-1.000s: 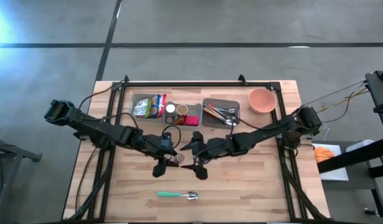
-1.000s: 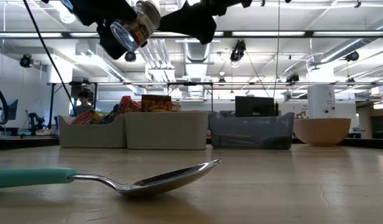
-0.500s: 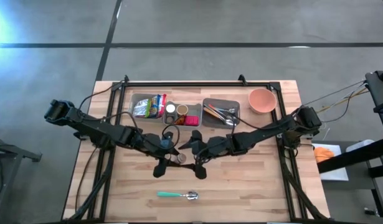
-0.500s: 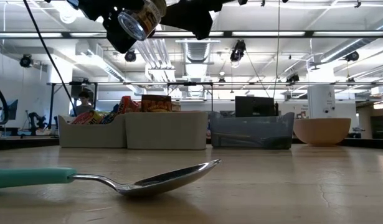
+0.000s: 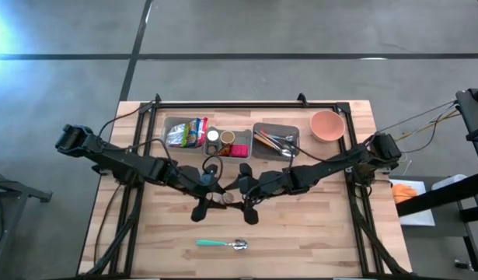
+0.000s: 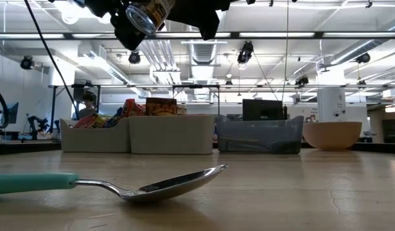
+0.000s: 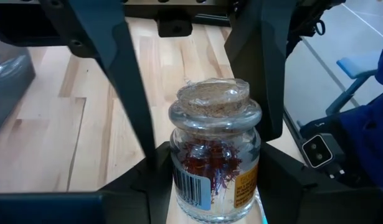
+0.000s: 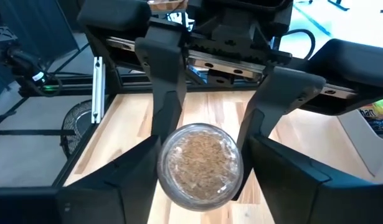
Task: Pick & Place Food Item
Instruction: Put the brown seasoning bottle into the right gray bin
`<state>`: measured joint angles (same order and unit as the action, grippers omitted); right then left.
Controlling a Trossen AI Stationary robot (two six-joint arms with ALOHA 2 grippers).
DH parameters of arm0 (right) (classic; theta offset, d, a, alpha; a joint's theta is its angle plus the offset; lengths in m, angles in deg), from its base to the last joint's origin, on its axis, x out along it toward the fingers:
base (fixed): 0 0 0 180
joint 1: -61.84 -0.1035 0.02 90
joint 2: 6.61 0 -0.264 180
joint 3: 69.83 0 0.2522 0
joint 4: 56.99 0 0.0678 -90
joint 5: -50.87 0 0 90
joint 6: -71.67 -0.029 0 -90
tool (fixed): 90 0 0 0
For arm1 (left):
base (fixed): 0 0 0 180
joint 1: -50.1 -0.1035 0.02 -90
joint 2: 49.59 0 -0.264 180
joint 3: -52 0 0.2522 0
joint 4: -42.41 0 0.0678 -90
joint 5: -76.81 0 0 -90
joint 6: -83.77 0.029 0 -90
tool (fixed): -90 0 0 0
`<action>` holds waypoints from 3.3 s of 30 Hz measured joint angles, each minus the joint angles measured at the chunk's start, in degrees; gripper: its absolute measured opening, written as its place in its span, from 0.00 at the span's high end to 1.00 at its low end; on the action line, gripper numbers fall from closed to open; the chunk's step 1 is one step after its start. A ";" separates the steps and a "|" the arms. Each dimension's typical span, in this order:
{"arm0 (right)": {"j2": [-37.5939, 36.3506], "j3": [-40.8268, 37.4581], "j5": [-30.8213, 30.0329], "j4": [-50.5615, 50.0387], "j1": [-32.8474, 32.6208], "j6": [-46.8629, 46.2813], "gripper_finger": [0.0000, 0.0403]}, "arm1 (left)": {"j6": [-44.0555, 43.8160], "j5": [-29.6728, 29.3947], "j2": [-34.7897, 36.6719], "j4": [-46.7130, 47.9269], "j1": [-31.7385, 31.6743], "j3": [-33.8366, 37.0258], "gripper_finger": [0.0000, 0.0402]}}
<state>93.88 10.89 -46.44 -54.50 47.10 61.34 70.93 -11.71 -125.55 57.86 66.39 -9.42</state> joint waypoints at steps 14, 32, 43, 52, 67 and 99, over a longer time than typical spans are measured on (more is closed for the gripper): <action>-0.02 -0.02 0.52 -0.92 0.00 -0.17 0.46 | 0.68 0.04 -0.02 -0.39 0.00 0.00 0.55; -0.13 -0.04 0.49 -1.27 0.11 -1.44 0.57 | 1.06 0.04 -0.04 -1.70 0.07 0.09 0.48; -0.11 0.00 0.58 -1.31 0.11 -1.48 0.57 | -2.82 0.09 -0.04 -1.86 0.11 0.07 0.48; -0.24 0.07 0.58 -1.53 0.13 -1.26 0.57 | -6.67 -0.59 -0.04 -1.35 0.11 0.02 0.47; -0.42 0.02 2.45 -1.76 0.24 -1.33 0.57 | -11.90 -1.86 0.07 1.06 0.09 -0.15 0.39; -0.68 9.64 -4.47 -21.91 4.45 1.50 0.57 | -15.25 -12.80 12.58 16.89 -0.28 0.08 0.08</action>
<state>93.20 20.53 -50.90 -76.41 51.55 62.84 55.68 -24.52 -112.97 74.75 66.11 -9.35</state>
